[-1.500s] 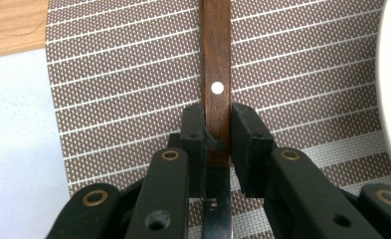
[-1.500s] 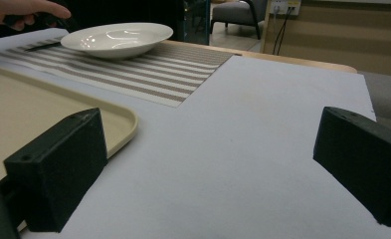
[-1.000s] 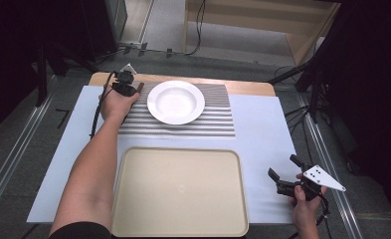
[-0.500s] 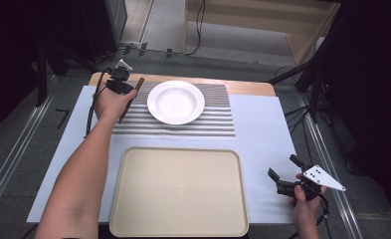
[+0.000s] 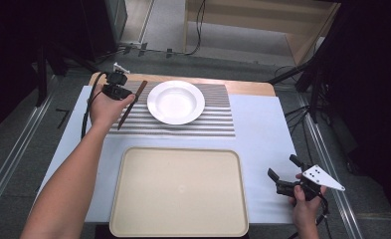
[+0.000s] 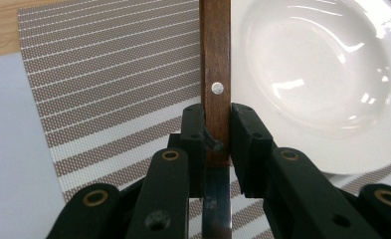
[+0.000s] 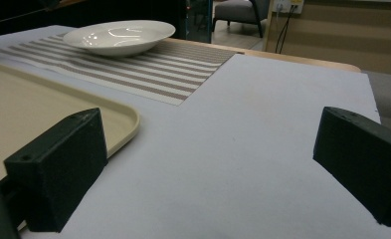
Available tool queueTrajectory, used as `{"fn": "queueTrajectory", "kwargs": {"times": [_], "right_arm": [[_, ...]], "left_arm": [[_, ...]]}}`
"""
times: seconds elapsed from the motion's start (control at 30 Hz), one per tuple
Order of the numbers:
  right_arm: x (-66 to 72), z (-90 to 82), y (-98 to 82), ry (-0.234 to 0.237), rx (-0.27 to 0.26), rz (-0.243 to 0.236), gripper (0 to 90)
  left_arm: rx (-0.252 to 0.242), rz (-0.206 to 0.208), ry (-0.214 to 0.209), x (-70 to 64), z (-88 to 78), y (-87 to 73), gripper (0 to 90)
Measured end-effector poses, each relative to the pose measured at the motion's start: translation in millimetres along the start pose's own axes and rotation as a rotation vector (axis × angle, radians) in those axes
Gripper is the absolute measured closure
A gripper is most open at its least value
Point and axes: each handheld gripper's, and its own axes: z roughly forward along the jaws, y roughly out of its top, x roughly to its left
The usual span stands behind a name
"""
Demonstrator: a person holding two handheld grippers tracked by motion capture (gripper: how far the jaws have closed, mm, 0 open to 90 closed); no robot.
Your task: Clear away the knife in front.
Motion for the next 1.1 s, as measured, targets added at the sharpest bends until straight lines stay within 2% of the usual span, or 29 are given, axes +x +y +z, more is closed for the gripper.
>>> {"fn": "queueTrajectory", "kwargs": {"times": [0.27, 0.63, 0.93, 1.1], "right_arm": [[0.3, 0.3, 0.0, -0.003, 0.003, -0.002, 0.0], [0.3, 0.3, 0.0, -0.002, 0.002, -0.003, 0.0], [0.3, 0.3, 0.0, 0.000, 0.002, -0.004, 0.0], [0.3, 0.2, 0.0, 0.001, 0.002, -0.005, 0.0]], "left_arm": [[-0.010, 0.056, -0.006, -15.1, -16.1, -15.2, 76.8], [-0.034, 0.084, -0.040, -33.8, -37.0, -38.8, 76.7], [-0.041, 0.126, -0.066, -50.0, -46.2, -65.5, 76.7], [-0.042, 0.136, -0.082, -59.3, -48.0, -82.1, 76.7]]}}
